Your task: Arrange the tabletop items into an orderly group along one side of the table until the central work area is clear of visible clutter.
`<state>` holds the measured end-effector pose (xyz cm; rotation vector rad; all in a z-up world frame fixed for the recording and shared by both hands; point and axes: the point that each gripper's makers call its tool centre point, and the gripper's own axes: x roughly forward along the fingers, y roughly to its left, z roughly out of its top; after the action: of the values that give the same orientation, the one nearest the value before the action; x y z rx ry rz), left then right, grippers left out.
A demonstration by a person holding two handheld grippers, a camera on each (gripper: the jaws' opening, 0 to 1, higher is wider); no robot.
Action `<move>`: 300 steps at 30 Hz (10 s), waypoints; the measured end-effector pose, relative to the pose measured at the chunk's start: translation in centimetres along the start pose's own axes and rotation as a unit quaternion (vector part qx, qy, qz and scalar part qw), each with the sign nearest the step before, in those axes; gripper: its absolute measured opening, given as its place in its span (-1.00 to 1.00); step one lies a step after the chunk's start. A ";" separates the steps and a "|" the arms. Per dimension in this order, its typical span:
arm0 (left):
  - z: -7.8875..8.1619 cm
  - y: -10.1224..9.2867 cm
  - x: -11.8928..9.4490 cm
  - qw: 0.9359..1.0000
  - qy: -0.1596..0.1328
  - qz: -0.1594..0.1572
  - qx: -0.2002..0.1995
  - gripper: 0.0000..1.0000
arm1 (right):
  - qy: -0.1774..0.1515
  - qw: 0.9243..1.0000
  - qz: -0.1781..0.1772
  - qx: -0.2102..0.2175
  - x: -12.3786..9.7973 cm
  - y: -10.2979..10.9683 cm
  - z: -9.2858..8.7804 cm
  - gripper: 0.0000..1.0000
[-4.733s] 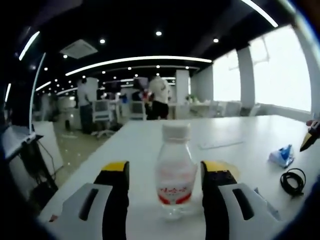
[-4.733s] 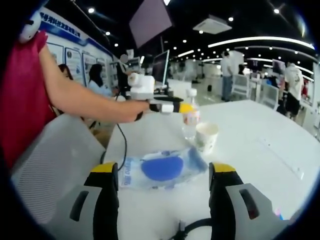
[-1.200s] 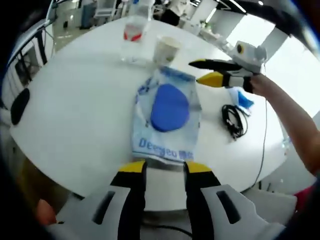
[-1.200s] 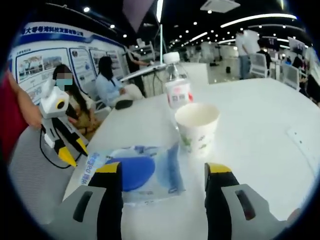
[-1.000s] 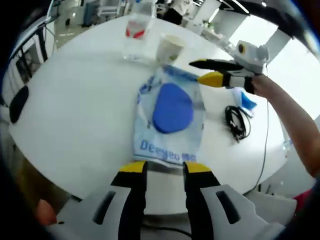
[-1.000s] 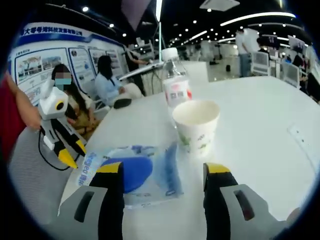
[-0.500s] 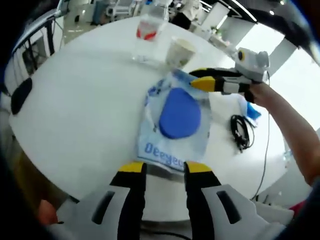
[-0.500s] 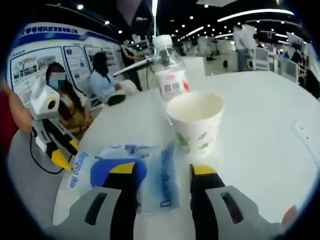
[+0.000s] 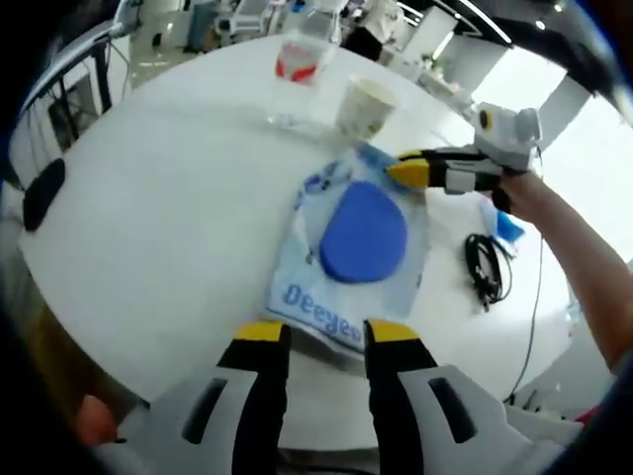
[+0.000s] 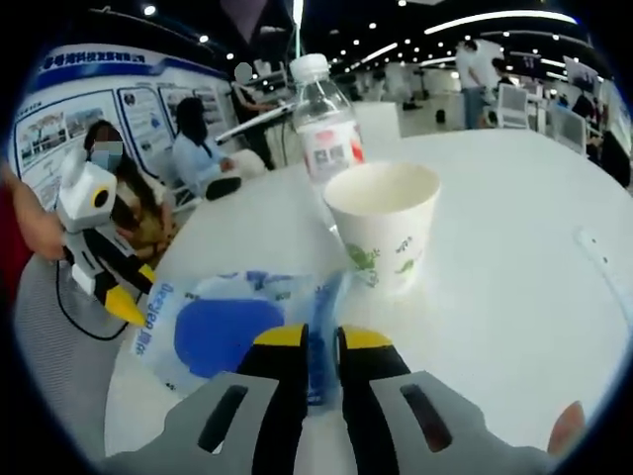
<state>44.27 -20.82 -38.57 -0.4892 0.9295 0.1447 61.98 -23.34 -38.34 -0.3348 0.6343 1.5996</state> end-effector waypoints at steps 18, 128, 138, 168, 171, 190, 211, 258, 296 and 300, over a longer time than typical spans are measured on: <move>1.0 1.0 0.5 1.000 -0.003 0.013 0.002 -1.00 | 0.012 1.000 -0.018 0.014 -2.1 0.5 -1.4 -0.86; 16.2 -12.6 12.8 0.934 -0.002 -0.103 0.341 -1.00 | 0.027 0.922 -0.316 0.224 -18.2 -8.4 -9.4 -0.92; 16.1 -12.5 13.2 0.926 -0.015 -0.102 0.363 -0.98 | 0.027 0.919 -0.320 0.227 -18.2 -8.5 -9.5 -0.93; 15.9 -12.9 13.6 0.921 -0.024 -0.099 0.377 -0.70 | 0.040 0.919 -0.324 0.222 -18.5 -8.1 -10.2 -0.88; 15.8 -12.9 13.6 0.921 -0.022 -0.099 0.377 -0.69 | 0.047 0.918 -0.326 0.220 -18.3 -8.0 -10.3 -0.86; 16.1 -13.1 13.2 0.922 -0.031 -0.107 0.370 -0.58 | 0.050 0.915 -0.336 0.217 -18.6 -8.1 -10.4 -0.78; 17.4 -17.3 10.1 0.912 -0.102 -0.162 0.362 -0.39 | -0.002 0.910 -0.379 0.168 -20.7 -8.6 -6.3 -0.63; 12.2 -13.0 -9.0 0.875 -0.262 -0.243 0.326 -0.27 | -0.170 0.871 -0.460 0.043 -30.0 5.6 1.6 -0.10; 4.9 -21.5 3.7 0.886 -0.071 -0.257 0.380 -0.50 | -0.101 0.868 -0.454 0.175 -27.7 7.5 -10.0 -0.24; 4.7 -21.6 5.4 0.891 -0.049 -0.247 0.378 -0.64 | -0.086 0.876 -0.435 0.187 -26.1 6.5 -10.4 -0.33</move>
<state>58.02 -38.17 -33.15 0.0246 0.6657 -0.6376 57.64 -50.80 -30.74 -0.1439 0.5266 0.6104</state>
